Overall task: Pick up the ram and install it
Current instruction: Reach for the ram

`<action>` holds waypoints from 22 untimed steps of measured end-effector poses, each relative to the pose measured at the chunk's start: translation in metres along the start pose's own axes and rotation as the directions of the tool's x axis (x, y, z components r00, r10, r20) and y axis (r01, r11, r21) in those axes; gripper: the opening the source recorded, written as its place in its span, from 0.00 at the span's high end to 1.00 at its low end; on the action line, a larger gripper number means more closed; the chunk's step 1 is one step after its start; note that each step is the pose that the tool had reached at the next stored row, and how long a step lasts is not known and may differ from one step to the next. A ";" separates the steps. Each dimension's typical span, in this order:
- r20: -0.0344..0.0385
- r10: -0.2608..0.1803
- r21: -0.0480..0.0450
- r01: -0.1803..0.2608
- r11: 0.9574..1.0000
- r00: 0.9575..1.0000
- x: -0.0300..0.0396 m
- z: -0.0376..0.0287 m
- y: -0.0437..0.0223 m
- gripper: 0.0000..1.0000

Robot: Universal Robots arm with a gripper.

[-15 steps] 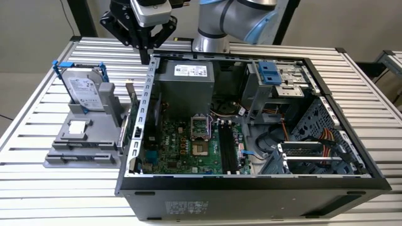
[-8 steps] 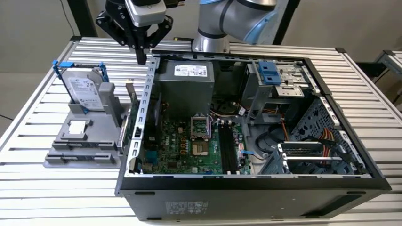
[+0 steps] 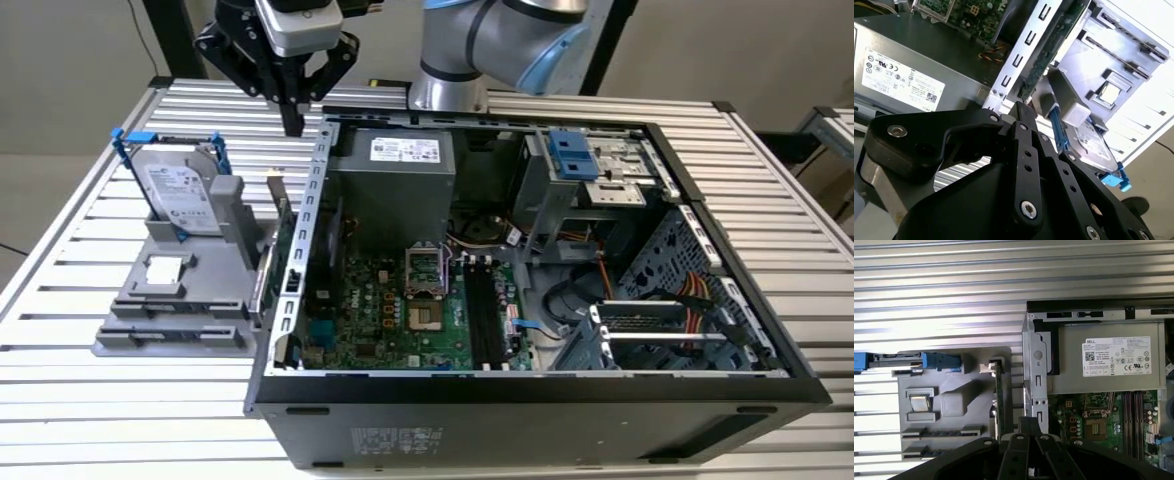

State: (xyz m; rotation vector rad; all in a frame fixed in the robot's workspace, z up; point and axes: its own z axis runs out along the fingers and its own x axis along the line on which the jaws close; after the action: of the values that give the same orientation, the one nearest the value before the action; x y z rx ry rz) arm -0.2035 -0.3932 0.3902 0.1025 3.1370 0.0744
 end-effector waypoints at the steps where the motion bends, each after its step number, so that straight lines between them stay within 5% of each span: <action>1: -0.001 0.000 0.000 0.000 1.000 1.000 0.0008 0.0001 0.0000 1.00; 22: -0.007 -0.048 0.000 0.048 0.999 0.999 0.0195 0.0018 0.0015 1.00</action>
State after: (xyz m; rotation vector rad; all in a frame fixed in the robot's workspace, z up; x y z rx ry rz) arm -0.2229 -0.3904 0.3885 0.0274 3.1445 0.0743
